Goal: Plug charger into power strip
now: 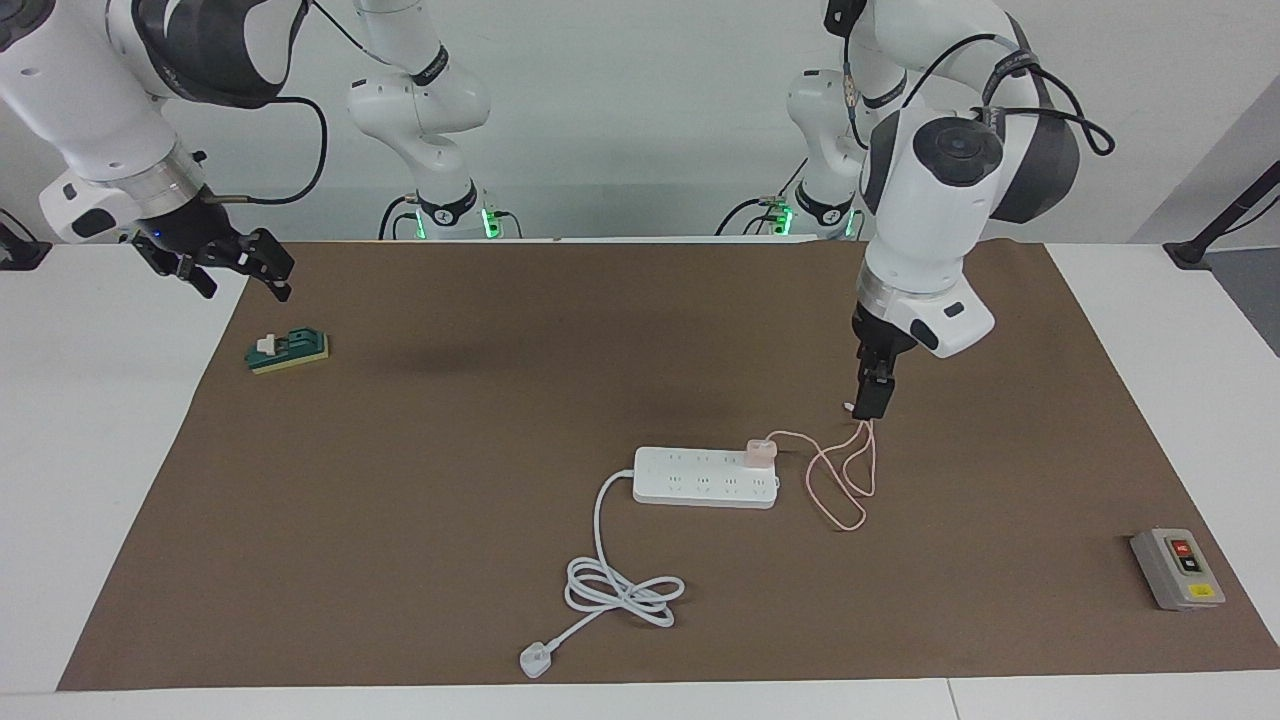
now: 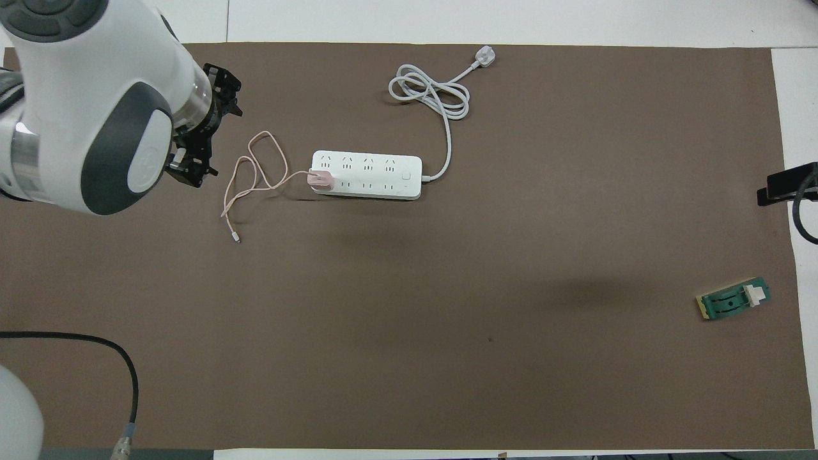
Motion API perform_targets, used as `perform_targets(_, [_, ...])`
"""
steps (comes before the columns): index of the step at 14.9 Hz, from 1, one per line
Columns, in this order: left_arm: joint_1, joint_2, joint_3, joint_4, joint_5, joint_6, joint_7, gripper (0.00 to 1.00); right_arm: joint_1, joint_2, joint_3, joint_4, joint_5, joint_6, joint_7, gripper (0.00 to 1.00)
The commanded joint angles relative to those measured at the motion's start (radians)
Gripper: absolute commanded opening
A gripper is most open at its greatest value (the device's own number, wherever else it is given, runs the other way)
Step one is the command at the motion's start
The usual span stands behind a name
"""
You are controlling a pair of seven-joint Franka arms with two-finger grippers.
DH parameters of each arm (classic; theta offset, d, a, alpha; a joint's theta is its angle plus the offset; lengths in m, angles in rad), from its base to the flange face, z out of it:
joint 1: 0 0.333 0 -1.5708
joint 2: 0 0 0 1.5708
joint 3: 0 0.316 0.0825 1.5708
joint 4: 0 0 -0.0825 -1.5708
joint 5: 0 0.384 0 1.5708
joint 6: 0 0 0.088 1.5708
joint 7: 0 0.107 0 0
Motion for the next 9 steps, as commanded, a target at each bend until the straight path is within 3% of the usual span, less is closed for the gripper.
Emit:
perform_targets(1, [0.067, -0.033, -0.003, 0.012, -0.018, -0.053, 0.255, 1.0, -0.005, -0.014, 0.006, -0.007, 0.005, -0.017, 0.012, 1.0])
perform_targets(9, [0.21, -0.093, -0.006, 0.012, -0.039, -0.099, 1.171, 1.0, -0.005, -0.014, 0.006, -0.007, 0.005, -0.017, 0.012, 1.0])
